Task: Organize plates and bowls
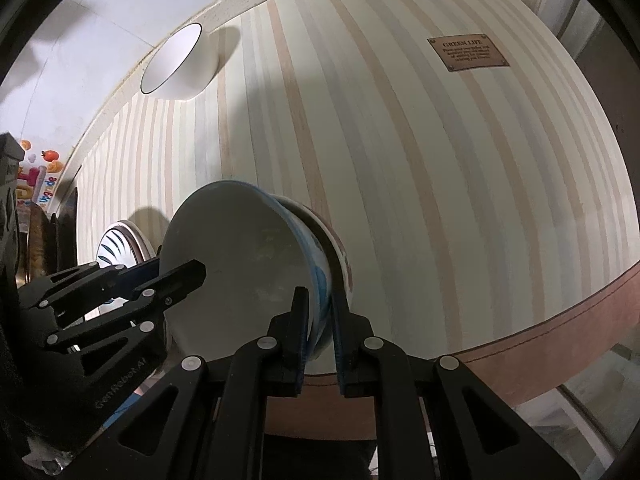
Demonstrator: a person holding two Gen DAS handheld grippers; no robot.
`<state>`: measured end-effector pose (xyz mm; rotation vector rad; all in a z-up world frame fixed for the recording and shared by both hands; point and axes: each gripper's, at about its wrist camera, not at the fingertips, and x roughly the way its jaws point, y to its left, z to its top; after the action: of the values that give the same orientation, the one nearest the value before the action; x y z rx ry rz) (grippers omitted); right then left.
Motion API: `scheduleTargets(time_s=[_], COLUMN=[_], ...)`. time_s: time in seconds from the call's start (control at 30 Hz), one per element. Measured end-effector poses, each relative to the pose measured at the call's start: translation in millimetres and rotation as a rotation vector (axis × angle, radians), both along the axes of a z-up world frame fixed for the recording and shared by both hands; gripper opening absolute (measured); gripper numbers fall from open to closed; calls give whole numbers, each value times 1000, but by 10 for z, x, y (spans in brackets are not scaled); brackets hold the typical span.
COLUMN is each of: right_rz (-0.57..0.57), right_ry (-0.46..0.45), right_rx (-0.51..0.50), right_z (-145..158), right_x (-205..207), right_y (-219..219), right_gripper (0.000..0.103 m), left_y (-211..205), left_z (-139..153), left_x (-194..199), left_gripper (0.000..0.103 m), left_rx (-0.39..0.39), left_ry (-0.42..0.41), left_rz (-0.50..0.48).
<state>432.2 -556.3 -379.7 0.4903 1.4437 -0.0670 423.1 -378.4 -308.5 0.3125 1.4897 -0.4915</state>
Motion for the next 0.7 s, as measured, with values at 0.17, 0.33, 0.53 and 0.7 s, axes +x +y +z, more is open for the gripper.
scheduleTargets(time_s=[0.17, 0.33, 0.53, 0.7], right_rz=[16, 37, 52, 64], right_ry=[5, 10, 23, 37], right_rx=[-4, -25, -15, 3], right_z=[20, 48, 24, 20], right_x=[34, 55, 90, 111], right_y=[-24, -20, -49, -82], right_gripper=[14, 16, 16, 16], left_y=[18, -5, -34, -11], left_z=[-27, -79, -107, -76], left_x=[-12, -4, 7, 44], left_gripper=[16, 16, 16, 16], left_rx=[1, -1, 3, -4], left_ry=[9, 25, 26, 29], left_rz=[6, 17, 19, 33])
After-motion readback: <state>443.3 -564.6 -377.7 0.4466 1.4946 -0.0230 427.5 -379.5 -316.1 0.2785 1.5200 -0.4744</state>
